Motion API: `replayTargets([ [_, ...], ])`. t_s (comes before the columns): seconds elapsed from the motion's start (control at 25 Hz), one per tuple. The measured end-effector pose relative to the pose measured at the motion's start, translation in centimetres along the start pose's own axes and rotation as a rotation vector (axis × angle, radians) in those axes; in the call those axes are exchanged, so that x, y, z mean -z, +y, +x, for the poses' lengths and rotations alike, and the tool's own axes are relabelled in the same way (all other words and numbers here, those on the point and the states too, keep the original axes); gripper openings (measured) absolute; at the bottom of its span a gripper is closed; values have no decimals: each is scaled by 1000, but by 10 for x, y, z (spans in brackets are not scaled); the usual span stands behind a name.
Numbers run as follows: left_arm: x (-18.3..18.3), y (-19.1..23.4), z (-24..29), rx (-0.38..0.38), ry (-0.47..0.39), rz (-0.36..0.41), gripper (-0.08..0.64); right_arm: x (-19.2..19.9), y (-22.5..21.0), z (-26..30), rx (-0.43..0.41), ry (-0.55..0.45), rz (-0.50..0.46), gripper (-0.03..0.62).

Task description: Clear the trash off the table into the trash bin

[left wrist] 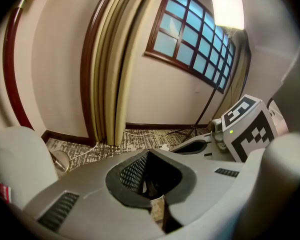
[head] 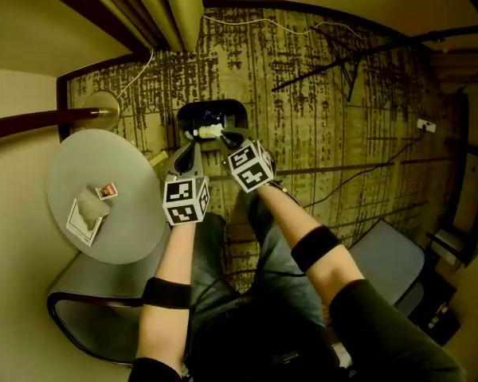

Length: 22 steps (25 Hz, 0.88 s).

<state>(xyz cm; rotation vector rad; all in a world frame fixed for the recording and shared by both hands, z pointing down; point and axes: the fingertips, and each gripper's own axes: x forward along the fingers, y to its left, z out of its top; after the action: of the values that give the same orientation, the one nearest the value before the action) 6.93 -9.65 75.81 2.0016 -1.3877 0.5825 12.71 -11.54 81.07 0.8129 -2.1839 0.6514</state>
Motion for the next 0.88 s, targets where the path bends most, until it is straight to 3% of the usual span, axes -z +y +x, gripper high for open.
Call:
replayTargets([
  [0.4, 107, 55, 109, -47, 78, -76, 3, 82, -38, 142, -8, 79, -9, 38],
  [0.76, 155, 86, 152, -80, 89, -115, 3, 122, -55, 211, 1, 117, -76, 65],
  [0.88, 161, 87, 155, -77, 88, -114, 3, 132, -57, 222, 0, 142, -74, 125],
])
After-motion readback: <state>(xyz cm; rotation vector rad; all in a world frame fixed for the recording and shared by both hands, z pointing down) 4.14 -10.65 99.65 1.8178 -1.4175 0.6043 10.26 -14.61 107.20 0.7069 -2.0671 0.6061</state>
